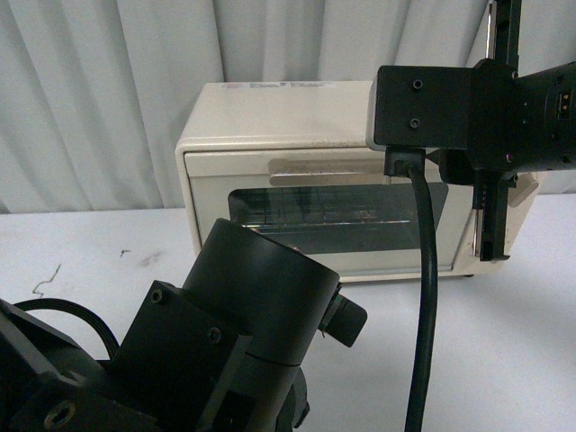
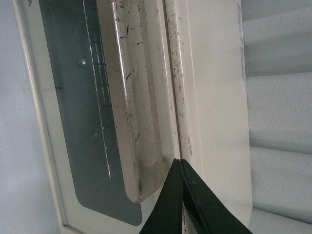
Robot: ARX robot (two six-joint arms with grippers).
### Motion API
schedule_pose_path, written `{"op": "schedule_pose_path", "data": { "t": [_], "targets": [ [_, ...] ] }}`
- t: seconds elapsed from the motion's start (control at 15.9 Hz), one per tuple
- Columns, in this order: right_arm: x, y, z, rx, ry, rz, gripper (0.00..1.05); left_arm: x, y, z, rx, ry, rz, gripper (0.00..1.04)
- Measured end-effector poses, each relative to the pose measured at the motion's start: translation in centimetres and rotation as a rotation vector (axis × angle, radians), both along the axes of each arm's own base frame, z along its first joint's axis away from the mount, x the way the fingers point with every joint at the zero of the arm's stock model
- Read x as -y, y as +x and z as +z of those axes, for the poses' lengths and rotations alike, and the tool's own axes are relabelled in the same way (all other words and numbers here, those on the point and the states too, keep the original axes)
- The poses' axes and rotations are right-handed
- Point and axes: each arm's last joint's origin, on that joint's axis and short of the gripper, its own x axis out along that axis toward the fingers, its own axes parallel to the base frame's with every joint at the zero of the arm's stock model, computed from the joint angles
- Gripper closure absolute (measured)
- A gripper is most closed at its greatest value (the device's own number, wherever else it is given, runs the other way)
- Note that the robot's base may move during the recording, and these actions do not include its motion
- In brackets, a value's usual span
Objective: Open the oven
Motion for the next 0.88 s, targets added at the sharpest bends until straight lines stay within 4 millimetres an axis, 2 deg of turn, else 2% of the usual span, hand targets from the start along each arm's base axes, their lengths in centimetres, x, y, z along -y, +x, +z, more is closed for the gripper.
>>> {"op": "schedule_pose_path", "data": {
  "t": [0.63,0.88],
  "targets": [
    [0.41,0.38,-0.91,-0.042,0.048,-0.026,1.03,0.00,0.00,0.00,0.000,0.000,0.000,0.07],
    [0.41,-0.23,-1.13,-0.097,0.101,-0.039,1.03,0.00,0.00,0.00,0.000,0.000,0.000,0.07]
  ]
}}
